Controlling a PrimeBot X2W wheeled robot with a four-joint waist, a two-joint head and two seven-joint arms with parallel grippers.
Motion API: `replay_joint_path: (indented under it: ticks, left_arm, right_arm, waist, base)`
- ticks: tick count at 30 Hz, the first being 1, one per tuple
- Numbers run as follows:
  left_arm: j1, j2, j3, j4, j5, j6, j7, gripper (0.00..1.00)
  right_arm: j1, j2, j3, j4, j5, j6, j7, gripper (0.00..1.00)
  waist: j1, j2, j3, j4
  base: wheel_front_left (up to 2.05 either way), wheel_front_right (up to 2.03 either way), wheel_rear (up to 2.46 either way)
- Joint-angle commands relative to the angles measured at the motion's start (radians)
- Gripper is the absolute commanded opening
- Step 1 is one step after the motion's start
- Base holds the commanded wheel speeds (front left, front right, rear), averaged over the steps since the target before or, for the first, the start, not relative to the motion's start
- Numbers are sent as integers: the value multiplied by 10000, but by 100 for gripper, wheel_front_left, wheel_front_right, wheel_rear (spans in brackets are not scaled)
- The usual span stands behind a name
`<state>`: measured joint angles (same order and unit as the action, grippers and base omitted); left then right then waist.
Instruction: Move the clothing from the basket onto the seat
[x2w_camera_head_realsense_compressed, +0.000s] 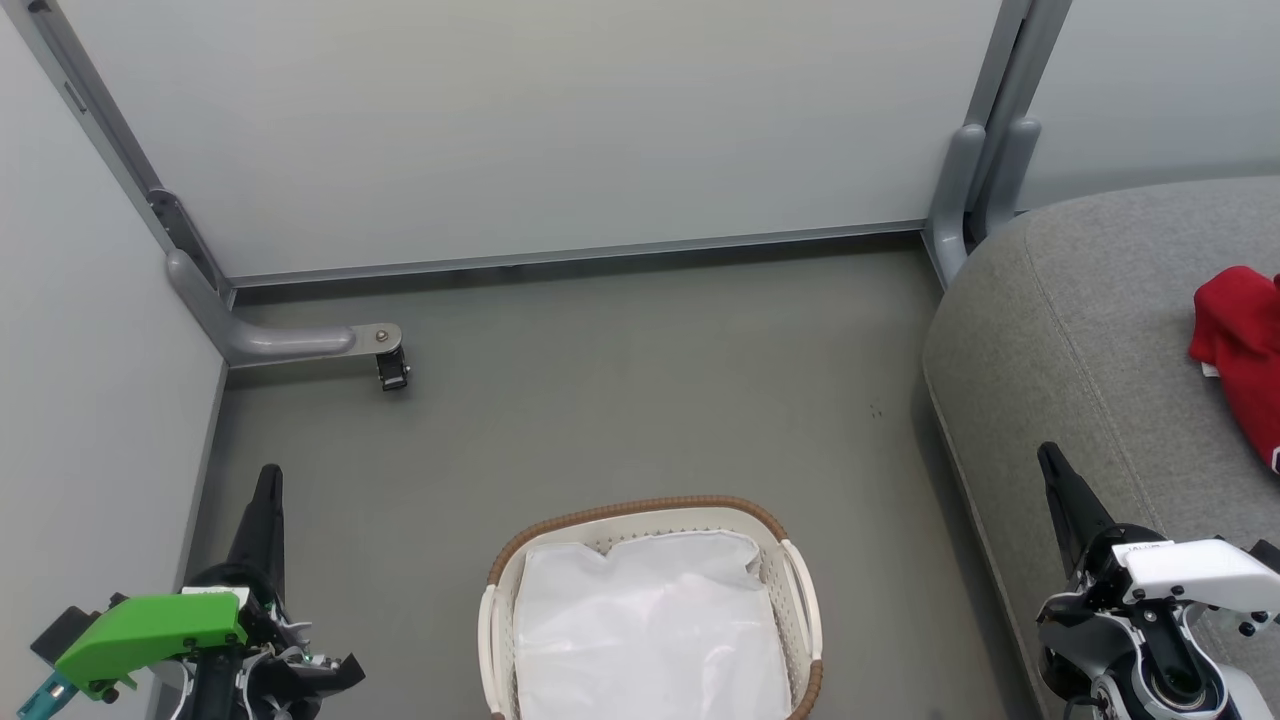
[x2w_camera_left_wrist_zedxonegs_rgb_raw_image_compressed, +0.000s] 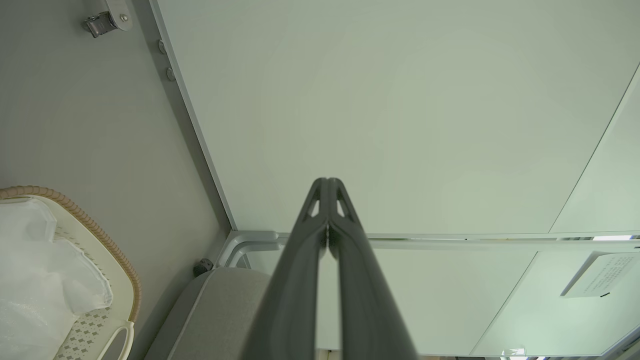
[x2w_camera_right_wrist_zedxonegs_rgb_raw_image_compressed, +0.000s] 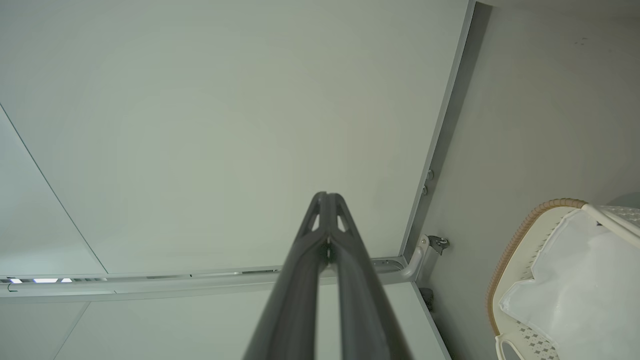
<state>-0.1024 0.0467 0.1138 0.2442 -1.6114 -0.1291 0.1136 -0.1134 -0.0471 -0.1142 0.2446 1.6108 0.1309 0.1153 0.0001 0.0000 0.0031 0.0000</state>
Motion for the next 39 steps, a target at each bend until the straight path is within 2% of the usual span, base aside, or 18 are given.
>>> replay_joint_path:
  ticks: [1, 39]
  left_arm:
    - [-110, 66, 21, -13, -30, -29, 43, 0]
    - [-110, 66, 19, -14, -31, -29, 42, 0]
  right_arm:
    - [110, -59, -18, -26, 42, -3, 11, 0]
    - [110, -60, -17, -26, 43, -3, 10, 0]
  waist:
    - [-1, 0, 0, 0]
    - [-1, 0, 0, 0]
  base:
    - [0, 0, 0]
    - [0, 0, 0]
